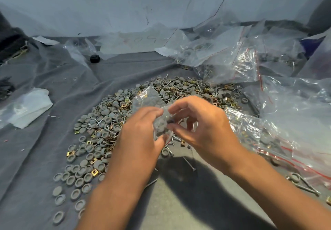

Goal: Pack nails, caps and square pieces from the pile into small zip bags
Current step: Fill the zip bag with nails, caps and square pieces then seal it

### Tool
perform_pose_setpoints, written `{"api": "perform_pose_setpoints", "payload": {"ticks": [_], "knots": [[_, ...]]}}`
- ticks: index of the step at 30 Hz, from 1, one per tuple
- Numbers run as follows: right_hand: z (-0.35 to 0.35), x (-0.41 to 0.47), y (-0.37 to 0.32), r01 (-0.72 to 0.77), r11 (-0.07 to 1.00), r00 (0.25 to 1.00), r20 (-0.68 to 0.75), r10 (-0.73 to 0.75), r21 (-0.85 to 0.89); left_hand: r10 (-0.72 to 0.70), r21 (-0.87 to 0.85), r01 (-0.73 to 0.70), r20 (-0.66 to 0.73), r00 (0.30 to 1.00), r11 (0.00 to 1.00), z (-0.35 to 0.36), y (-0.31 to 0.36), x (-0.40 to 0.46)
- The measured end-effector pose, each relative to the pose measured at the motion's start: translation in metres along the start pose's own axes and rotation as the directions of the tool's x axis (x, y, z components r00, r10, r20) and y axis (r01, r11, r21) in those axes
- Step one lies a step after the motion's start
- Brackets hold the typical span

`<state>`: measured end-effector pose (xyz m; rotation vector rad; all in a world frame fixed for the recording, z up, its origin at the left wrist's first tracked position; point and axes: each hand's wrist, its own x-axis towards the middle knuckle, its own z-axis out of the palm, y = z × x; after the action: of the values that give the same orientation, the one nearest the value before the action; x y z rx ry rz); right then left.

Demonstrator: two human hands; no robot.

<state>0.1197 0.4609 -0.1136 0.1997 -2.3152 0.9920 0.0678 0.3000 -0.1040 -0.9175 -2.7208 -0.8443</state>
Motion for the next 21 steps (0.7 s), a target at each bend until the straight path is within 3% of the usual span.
{"api": "perform_pose_setpoints", "payload": {"ticks": [4,9,11,14,17,21], "knots": [[0.008,-0.002,0.001,0.042,0.996,0.999,0.010,-0.041,-0.081,-0.005,-0.006,0.005,0.000,1.000,1.000,0.000,0.002,-0.001],[-0.001,0.001,0.007,-0.050,0.996,0.998,-0.027,0.048,-0.074,-0.032,-0.014,0.032,-0.024,0.999,0.999,-0.002,-0.001,0.000],[-0.011,0.000,0.012,-0.184,0.975,0.975,0.102,0.197,-0.121,-0.051,-0.017,0.051,-0.051,0.997,0.999,-0.004,-0.002,0.000],[-0.013,-0.009,0.018,-0.273,0.896,0.839,0.368,0.400,-0.350,-0.055,-0.013,0.054,-0.069,0.996,0.998,-0.007,-0.001,0.000],[-0.005,-0.016,0.022,-0.178,0.852,0.815,0.411,0.407,-0.491,-0.045,-0.005,0.045,-0.061,0.997,0.999,-0.007,0.000,-0.001],[-0.002,-0.014,0.024,-0.161,0.862,0.837,0.397,0.377,-0.480,-0.052,0.001,0.052,-0.057,0.997,0.999,-0.006,0.001,0.000]]}}
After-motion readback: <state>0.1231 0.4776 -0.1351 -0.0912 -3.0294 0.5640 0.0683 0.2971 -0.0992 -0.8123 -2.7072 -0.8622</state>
